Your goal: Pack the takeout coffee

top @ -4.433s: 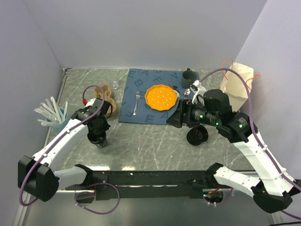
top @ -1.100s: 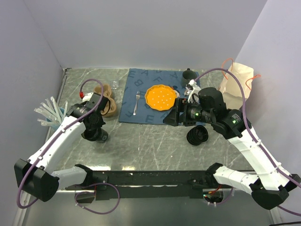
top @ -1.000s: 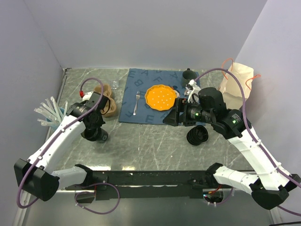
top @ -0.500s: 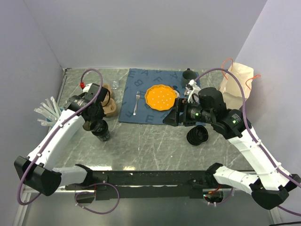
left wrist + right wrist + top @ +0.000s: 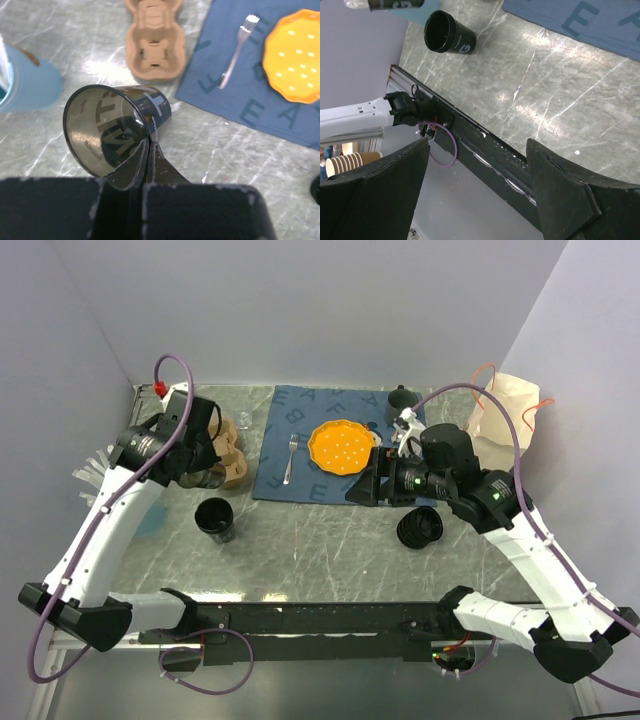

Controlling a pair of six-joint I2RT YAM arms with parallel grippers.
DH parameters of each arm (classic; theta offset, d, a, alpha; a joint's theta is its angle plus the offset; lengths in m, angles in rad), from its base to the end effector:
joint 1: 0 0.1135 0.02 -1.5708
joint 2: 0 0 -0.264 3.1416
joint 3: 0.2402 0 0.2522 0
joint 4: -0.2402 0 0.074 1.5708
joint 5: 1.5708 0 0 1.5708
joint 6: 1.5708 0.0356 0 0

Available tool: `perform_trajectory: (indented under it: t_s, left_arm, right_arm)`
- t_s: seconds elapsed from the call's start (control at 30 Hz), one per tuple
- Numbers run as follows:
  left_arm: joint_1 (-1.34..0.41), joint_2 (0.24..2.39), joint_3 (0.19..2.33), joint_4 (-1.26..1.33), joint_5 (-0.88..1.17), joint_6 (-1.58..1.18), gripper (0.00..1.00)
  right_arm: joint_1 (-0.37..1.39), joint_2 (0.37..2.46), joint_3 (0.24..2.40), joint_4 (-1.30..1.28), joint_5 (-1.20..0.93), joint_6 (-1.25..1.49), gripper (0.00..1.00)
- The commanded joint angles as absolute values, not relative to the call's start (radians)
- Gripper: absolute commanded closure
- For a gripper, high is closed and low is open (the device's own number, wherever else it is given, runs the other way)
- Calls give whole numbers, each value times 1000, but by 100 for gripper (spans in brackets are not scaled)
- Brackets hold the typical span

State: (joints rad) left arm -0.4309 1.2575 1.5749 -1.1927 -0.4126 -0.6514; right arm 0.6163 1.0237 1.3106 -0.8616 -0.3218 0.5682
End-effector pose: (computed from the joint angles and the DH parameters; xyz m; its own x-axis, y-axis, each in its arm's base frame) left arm 0.2067 -0.0793 0.4163 -0.6452 -0.3147 -0.6962 -0.3043 0.9417 -0.1437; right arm 0.1494 0.1196 0.4072 -0.7855 0.0692 -0.6150 -0.4061 0.6922 0.5966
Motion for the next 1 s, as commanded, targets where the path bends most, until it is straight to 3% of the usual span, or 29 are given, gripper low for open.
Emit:
perform_trajectory:
  t_s: [0.0, 0.43, 0.97]
  left_arm:
    - [-482, 1275, 1615, -1169, -365, -606, 99]
    - [-862, 1480, 1605, -1177, -402, -738, 99]
    - [-1091, 1658, 1448, -1052, -433, -853, 99]
  right_arm:
    - [611, 1016, 1367, -874, -278, 569, 14]
    - [611, 890, 1309, -950, -52, 630, 12]
    - [612, 756, 1328, -1032, 184, 672, 10]
